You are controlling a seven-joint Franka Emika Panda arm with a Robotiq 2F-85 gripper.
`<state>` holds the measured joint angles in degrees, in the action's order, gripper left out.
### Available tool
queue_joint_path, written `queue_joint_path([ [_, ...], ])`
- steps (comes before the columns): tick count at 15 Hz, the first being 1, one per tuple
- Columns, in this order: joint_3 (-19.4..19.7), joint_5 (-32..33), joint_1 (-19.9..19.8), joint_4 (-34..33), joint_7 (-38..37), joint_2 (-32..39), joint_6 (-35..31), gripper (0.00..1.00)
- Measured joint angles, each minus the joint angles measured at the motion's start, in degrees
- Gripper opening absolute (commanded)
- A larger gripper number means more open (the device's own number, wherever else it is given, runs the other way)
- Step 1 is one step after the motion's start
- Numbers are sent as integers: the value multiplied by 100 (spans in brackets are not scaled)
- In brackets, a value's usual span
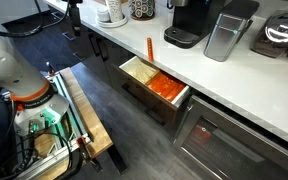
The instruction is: Remove two white objects from the left side of the drawer and put them on the counter
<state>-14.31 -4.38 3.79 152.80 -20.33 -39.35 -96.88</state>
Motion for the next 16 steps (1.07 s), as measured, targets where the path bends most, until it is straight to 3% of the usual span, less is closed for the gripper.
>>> queue_joint_path([
  [5, 44, -7, -10, 21, 6, 76, -317, 100],
  [12, 752, -91, -121, 504, 488, 875, -3172, 100],
  [16, 1257, -468, -127, 532, 1188, 1617, -4305, 100],
])
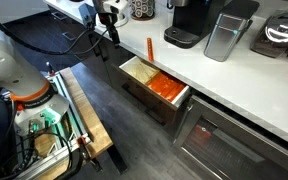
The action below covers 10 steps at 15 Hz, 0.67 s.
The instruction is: Remove two white objects from the left side of the drawer and put them on the counter
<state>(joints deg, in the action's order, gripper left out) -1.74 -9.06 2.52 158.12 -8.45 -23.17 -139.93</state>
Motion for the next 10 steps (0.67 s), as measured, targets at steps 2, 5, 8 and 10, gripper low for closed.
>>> queue_joint_path([
  [2, 195, -289, 50, 0, 464, 381, -411, 100],
  [5, 315, -517, 101, -42, 816, 713, -616, 100],
  [8, 296, -517, 101, -61, 802, 653, -615, 100],
  [10, 295, -517, 101, -60, 802, 640, -615, 100],
])
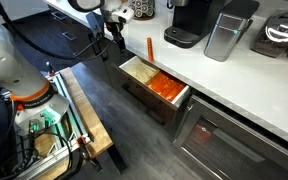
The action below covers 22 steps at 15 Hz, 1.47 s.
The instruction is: Remove two white objects from the left side of the drawer and put them on the counter
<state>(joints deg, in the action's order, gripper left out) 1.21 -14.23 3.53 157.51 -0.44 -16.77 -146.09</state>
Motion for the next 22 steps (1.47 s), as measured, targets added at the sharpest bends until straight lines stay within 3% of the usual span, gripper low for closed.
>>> queue_joint_path([
  [7, 238, -291, -86, -15, -22, 349, -299, 100],
  [11, 564, -1502, -50, -87, 791, 906, -668, 100],
  [17, 627, -3677, 15, -520, 2325, 1763, -707, 100],
  [22, 625, -4600, -31, -883, 3059, 2482, -917, 100],
])
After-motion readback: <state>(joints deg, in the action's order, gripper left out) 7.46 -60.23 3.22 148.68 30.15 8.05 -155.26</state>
